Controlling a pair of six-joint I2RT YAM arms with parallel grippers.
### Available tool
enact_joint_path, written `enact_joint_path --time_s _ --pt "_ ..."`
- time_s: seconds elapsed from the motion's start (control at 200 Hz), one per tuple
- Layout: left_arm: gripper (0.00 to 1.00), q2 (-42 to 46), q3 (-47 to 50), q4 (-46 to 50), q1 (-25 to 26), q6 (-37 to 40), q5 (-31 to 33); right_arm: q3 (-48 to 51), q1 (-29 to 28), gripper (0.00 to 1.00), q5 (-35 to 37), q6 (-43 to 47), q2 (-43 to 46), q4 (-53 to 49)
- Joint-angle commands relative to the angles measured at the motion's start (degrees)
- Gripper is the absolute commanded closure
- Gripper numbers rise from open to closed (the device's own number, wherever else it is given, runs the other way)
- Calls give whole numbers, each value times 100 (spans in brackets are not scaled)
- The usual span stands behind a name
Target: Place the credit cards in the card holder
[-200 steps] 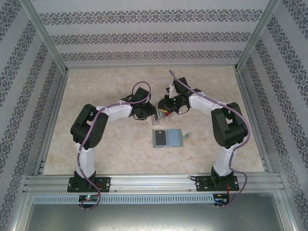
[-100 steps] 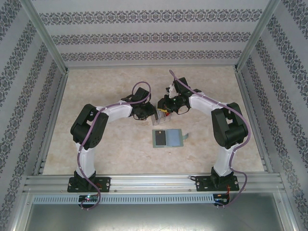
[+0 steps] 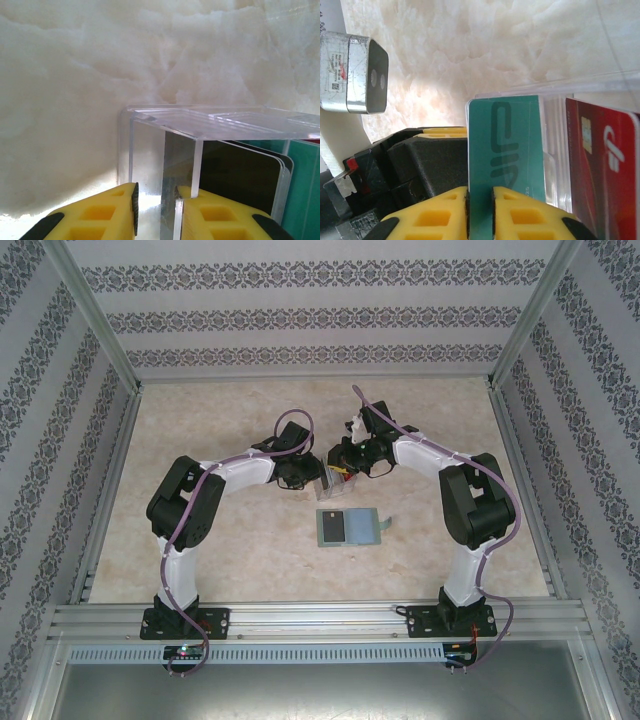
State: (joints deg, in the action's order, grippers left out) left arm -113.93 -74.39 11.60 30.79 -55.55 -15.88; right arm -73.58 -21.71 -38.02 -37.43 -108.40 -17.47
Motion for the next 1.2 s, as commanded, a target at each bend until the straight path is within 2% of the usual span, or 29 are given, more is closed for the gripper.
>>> enact_joint_path --time_s 0.0,0.35,0.754,0.814,1.194 --pt "72 20 -194 -74 130 -44 -236 81 -19 85 -443 -90 270 257" --pt "72 20 -182 -61 130 -39 -241 153 27 87 -445 -106 368 289" --pt "72 -1 -219 -65 145 -38 -255 159 25 81 -529 -151 302 324" --pt "72 7 -216 -64 139 -41 -255 175 26 85 -538 -151 294 349" --pt "72 29 -205 -48 138 -33 -234 192 29 87 -544 -151 343 363"
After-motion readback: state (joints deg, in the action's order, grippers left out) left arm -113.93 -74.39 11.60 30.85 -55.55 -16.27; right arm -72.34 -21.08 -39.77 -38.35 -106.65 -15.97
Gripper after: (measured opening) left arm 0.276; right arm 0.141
